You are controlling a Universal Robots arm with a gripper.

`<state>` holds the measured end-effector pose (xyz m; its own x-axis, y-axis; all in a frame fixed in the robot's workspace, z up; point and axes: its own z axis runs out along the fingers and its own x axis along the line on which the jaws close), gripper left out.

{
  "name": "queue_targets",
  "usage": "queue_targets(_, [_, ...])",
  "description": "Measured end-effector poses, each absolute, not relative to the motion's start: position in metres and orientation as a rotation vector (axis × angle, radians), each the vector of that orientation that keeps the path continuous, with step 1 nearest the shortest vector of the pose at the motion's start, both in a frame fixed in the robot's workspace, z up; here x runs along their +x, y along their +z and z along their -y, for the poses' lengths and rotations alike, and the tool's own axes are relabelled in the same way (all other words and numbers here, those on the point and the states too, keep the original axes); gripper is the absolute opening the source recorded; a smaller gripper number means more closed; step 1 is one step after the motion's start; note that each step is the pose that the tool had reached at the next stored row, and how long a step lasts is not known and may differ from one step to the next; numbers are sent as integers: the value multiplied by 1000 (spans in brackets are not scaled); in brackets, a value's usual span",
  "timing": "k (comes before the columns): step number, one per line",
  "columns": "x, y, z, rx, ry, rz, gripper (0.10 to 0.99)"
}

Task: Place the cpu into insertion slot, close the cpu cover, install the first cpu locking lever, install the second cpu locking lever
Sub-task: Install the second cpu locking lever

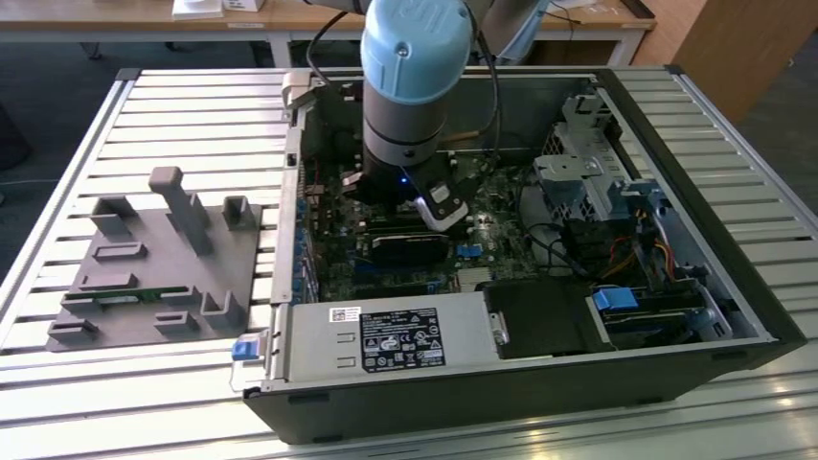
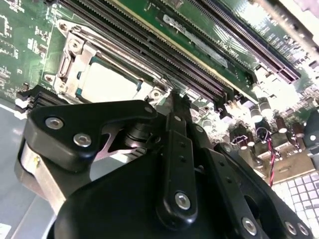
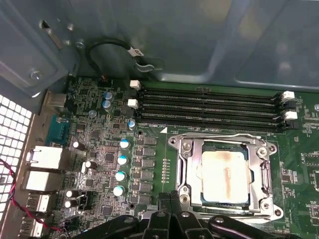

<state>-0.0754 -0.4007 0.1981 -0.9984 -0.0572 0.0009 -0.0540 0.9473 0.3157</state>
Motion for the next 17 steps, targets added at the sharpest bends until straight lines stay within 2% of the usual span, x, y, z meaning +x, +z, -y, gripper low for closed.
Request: queue_targets(17, [-75,216,401,88,-501,3090,106])
